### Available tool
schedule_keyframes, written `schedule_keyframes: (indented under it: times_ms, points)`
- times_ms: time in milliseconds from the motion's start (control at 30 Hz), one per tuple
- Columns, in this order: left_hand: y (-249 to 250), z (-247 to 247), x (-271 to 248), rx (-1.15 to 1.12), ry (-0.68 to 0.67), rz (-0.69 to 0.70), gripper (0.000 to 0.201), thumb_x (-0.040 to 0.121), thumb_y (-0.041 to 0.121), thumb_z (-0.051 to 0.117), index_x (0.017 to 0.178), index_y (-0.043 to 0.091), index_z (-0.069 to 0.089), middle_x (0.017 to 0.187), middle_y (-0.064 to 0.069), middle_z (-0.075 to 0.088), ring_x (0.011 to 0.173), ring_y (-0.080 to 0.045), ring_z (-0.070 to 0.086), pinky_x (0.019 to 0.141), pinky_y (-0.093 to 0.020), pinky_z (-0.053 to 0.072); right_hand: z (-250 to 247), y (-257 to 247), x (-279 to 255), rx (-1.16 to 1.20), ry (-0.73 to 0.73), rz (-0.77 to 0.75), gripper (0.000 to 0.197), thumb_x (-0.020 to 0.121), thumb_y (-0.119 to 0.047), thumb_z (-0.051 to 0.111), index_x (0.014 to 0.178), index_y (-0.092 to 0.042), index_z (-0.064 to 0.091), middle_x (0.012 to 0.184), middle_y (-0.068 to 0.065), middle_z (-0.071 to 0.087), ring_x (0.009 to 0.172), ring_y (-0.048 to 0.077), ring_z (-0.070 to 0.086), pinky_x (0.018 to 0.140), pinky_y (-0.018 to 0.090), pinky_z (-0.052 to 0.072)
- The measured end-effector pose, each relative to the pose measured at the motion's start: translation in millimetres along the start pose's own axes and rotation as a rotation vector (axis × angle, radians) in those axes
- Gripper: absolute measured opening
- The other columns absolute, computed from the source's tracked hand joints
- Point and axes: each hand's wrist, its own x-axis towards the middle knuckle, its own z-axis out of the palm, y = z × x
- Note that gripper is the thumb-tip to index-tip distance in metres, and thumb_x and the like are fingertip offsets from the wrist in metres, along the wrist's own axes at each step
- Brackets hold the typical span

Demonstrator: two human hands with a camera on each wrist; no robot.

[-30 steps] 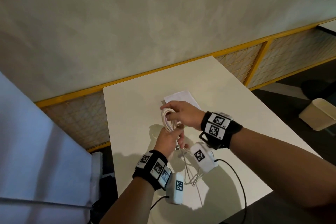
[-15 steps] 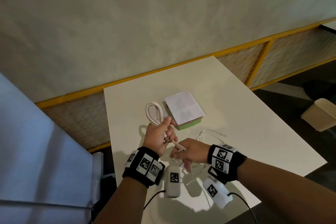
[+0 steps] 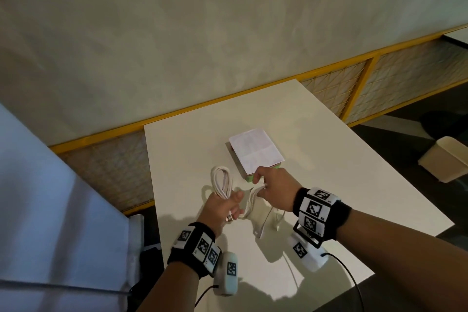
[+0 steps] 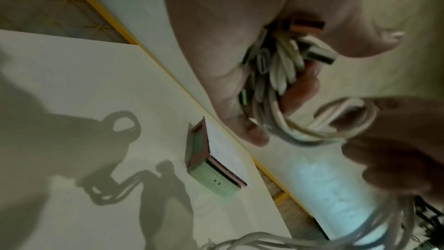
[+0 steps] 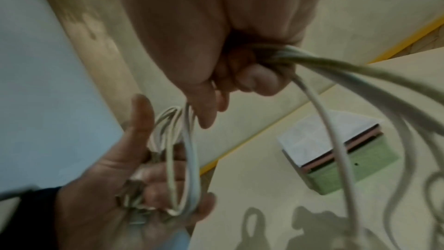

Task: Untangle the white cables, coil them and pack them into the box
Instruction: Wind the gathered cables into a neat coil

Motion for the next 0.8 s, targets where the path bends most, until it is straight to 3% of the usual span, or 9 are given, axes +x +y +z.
schedule_keyframes:
  times_ms: [67,200,367,433,500,567,633,700,800]
  points:
    - [-2.0,6.1,-0.2,0.031,-0.043,0.009,0.045,0.056,0.041,0.078,0.061,0.008,0.048,0.04,0.002,0.042,0.037,-0.013,0.041,0.048,-0.024,0.04,1.8,-6.4,-0.5,0.013,0.041,-0.048,0.025,0.081,-0.011,0.061,0.104,-0.015,0.056,0.085,0.004,0.057,0.08,0.024,0.055,0.067,0.026,0.039]
    - [1.8,11.6,-4.7,0.073,-0.128,0.066,0.04,0.058,0.036,0.076,0.067,0.004,0.053,0.043,0.002,0.049,0.039,-0.012,0.045,0.045,-0.02,0.039,4.4,-14.3,-3.4,-0.029,0.114,-0.154,0.04,0.078,-0.003,0.06,0.115,-0.014,0.052,0.106,0.008,0.061,0.09,0.024,0.06,0.069,0.022,0.037]
    - [2.4,19.5,-11.1,0.122,-0.2,0.002,0.041,0.06,0.03,0.079,0.084,0.002,0.06,0.052,-0.001,0.054,0.047,-0.017,0.05,0.056,-0.034,0.056,1.9,-21.9,-0.1,-0.041,0.13,-0.178,0.058,0.076,0.0,0.063,0.129,-0.017,0.047,0.117,0.006,0.052,0.092,0.021,0.06,0.069,0.017,0.036]
    - [3.0,23.4,-13.0,0.166,-0.181,-0.047,0.034,0.062,0.024,0.081,0.082,0.004,0.062,0.056,-0.007,0.054,0.047,-0.018,0.05,0.064,-0.041,0.057,0.4,-24.7,2.5,-0.046,0.121,-0.176,0.063,0.074,0.009,0.057,0.132,-0.016,0.046,0.122,0.006,0.047,0.084,0.02,0.056,0.066,0.017,0.033]
    - [1.9,26.0,-12.7,0.236,-0.152,-0.078,0.038,0.062,0.024,0.083,0.087,0.004,0.065,0.062,-0.016,0.055,0.045,-0.017,0.051,0.064,-0.043,0.055,0.4,-26.2,5.0,-0.055,0.095,-0.177,0.066,0.072,0.013,0.053,0.132,-0.014,0.046,0.125,0.007,0.047,0.091,0.023,0.057,0.069,0.018,0.034]
    - [0.7,28.5,-12.5,0.311,-0.128,-0.079,0.045,0.065,0.026,0.085,0.097,0.002,0.066,0.066,-0.019,0.058,0.045,-0.018,0.053,0.054,-0.031,0.054,1.2,-25.7,7.3,-0.057,0.071,-0.168,0.065,0.072,0.013,0.053,0.132,-0.013,0.047,0.125,0.009,0.051,0.104,0.026,0.058,0.074,0.02,0.038]
    - [0.7,32.3,-13.7,0.372,-0.1,-0.087,0.041,0.072,0.024,0.082,0.099,-0.003,0.067,0.058,-0.015,0.055,0.046,-0.021,0.051,0.044,-0.02,0.046,0.5,-25.1,9.3,-0.039,0.055,-0.143,0.062,0.074,0.01,0.053,0.132,-0.012,0.046,0.126,0.011,0.054,0.11,0.026,0.056,0.081,0.022,0.042]
    - [-0.9,35.7,-12.9,0.39,-0.077,-0.116,0.038,0.075,0.021,0.079,0.093,-0.009,0.066,0.049,-0.011,0.051,0.04,-0.019,0.049,0.039,-0.017,0.042,1.0,-24.9,10.7,-0.032,0.03,-0.121,0.06,0.076,0.009,0.051,0.133,-0.011,0.046,0.127,0.013,0.057,0.114,0.026,0.055,0.087,0.024,0.042]
    - [-0.2,37.8,-14.7,0.439,-0.112,-0.171,0.028,0.078,0.015,0.073,0.078,-0.012,0.065,0.042,-0.008,0.052,0.033,-0.015,0.05,0.04,-0.018,0.043,4.7,-22.6,10.4,0.008,-0.038,-0.058,0.057,0.079,0.008,0.048,0.133,-0.01,0.045,0.128,0.014,0.058,0.117,0.026,0.055,0.088,0.022,0.041]
